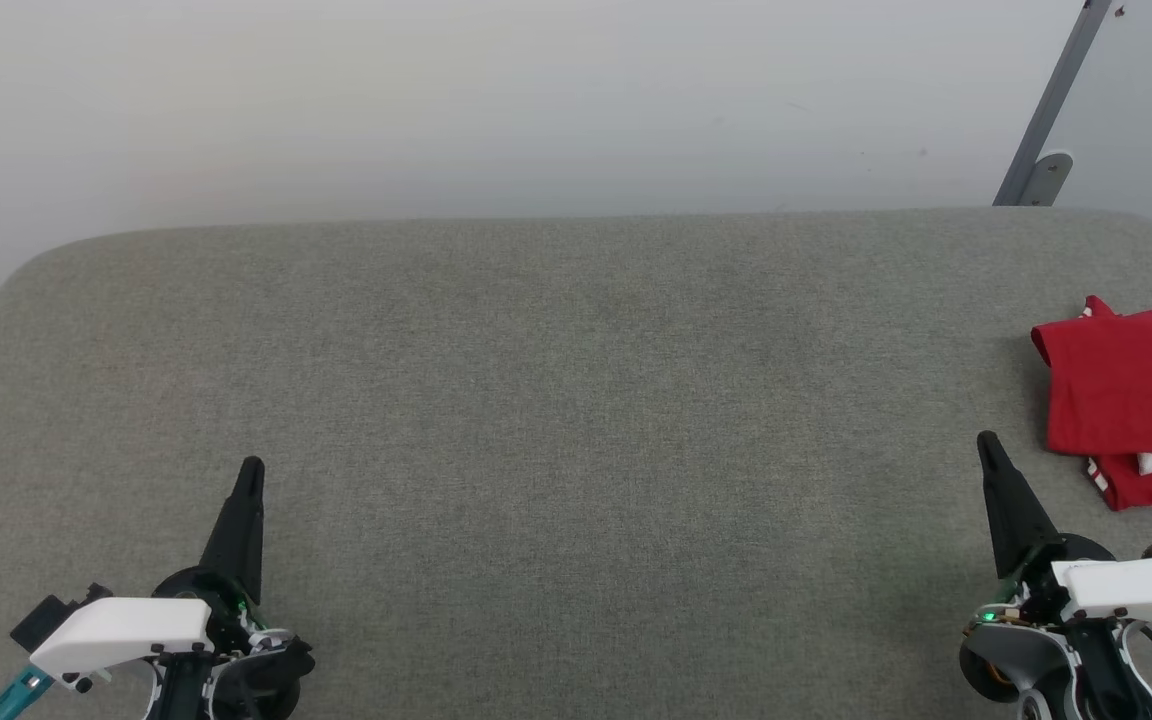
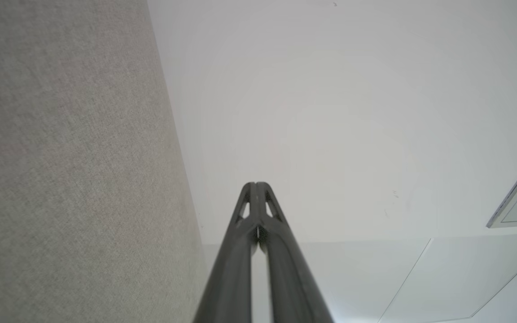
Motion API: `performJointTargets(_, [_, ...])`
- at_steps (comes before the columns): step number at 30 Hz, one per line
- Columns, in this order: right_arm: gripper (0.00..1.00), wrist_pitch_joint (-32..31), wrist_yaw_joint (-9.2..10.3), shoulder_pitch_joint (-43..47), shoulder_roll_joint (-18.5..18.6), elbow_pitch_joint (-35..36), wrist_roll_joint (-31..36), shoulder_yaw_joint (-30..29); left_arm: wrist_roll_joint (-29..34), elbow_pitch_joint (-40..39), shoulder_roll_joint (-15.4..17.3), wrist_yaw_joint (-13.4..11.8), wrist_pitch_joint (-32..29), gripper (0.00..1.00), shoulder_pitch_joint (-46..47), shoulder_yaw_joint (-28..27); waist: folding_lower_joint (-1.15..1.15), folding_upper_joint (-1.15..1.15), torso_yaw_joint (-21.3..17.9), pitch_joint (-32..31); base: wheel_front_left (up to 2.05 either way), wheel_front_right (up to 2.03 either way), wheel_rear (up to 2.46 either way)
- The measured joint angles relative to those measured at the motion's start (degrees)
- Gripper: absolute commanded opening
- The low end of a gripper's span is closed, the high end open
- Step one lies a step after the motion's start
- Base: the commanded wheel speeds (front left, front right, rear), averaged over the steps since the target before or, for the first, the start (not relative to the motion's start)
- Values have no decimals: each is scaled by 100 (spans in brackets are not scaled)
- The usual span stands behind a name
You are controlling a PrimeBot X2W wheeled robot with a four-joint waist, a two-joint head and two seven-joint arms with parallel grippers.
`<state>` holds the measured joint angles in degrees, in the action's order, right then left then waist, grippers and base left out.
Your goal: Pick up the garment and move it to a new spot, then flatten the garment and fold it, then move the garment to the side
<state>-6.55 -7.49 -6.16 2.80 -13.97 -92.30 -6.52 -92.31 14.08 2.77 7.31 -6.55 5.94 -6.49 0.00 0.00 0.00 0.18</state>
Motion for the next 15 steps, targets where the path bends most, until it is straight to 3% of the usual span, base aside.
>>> performJointTargets(15, [0,0,0,0,0,0,0,0,0,0,0,0,0,0,0,0,0,0,0,0,0,0,0])
